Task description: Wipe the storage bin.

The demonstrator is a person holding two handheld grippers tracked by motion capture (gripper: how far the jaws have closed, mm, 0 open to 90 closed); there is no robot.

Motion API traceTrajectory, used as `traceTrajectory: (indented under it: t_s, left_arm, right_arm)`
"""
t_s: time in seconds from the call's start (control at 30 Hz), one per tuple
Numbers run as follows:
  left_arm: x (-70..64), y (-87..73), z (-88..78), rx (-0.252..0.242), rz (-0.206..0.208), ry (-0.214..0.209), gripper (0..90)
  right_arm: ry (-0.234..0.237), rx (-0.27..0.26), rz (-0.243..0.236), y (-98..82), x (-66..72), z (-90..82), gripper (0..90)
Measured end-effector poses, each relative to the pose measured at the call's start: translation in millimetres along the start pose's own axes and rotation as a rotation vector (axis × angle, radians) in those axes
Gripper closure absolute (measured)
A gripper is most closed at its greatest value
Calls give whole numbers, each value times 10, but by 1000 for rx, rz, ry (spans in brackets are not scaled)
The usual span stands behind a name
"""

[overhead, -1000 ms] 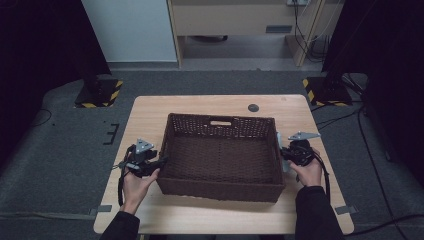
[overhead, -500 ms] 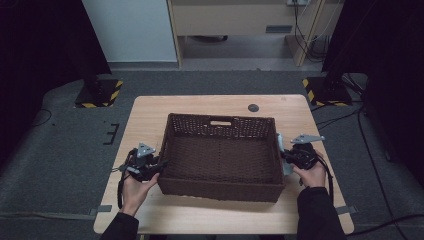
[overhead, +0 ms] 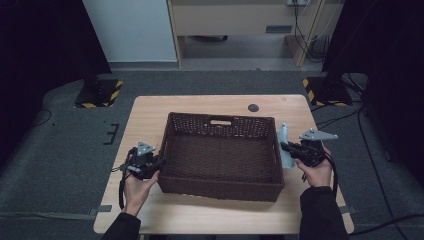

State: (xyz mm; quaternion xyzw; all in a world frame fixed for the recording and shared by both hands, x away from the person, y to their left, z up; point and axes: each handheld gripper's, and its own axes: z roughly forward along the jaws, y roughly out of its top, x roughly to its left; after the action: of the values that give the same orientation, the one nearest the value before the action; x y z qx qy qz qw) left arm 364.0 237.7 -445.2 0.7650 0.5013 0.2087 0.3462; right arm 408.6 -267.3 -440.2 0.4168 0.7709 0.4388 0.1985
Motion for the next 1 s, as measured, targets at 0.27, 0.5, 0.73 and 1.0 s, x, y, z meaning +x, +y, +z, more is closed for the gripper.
traceTrajectory:
  t_s: [0.27, 0.5, 0.73, 1.0]
  left_arm:
    - [50, 45, 51, -5, -8, 14, 706]
    - [70, 58, 65, -8, -10, 10, 695]
    - [91, 39, 47, -25, 5, 30, 528]
    - [61, 24, -5, -25, 35, -1, 497]
  right_arm:
    - [-5, 133, -21, -125, 12, 195, 846]
    - [3, 263, 10, -341, -11, 479, 845]
    - [17, 71, -11, -71, 37, 122, 845]
    - [29, 127, -36, -174, 86, 135, 845]
